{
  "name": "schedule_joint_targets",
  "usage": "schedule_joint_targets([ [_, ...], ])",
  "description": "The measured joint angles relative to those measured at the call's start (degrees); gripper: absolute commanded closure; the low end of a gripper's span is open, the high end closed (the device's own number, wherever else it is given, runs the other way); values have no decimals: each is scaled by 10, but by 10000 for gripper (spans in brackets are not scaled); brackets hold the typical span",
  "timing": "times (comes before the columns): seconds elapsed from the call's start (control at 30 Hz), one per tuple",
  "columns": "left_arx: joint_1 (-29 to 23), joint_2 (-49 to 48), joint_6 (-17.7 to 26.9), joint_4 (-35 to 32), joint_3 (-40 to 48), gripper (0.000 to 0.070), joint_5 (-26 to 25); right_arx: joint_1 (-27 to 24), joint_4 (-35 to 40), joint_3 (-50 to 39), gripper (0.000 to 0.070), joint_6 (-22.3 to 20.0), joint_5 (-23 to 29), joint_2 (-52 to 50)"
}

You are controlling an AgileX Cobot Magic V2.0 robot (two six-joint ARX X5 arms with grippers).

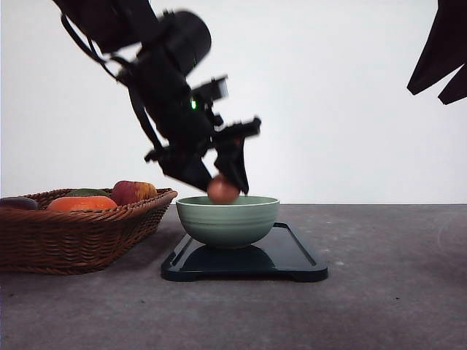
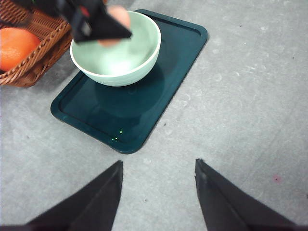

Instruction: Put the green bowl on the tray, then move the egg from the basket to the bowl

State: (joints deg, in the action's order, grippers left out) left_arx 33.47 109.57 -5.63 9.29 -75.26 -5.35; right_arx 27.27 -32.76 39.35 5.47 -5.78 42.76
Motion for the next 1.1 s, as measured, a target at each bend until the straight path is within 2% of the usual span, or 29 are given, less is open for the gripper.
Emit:
schedule_joint_targets([
  [0.5, 2, 44, 1, -12, -1, 422, 9, 0, -9, 0, 411, 8, -1, 0],
  [0.67, 6, 44, 1, -12, -1, 304, 10, 0, -9, 0, 411, 8, -2, 0],
  [0.87, 13, 44, 1, -12, -1, 291, 10, 0, -9, 0, 411, 8, -2, 0],
  [1.0, 16, 44, 1, -13, -2, 175, 9, 0, -9, 0, 411, 8, -2, 0],
  [1.1, 18, 44, 1, -16, -6, 151, 10, 0, -9, 0, 411, 8, -2, 0],
])
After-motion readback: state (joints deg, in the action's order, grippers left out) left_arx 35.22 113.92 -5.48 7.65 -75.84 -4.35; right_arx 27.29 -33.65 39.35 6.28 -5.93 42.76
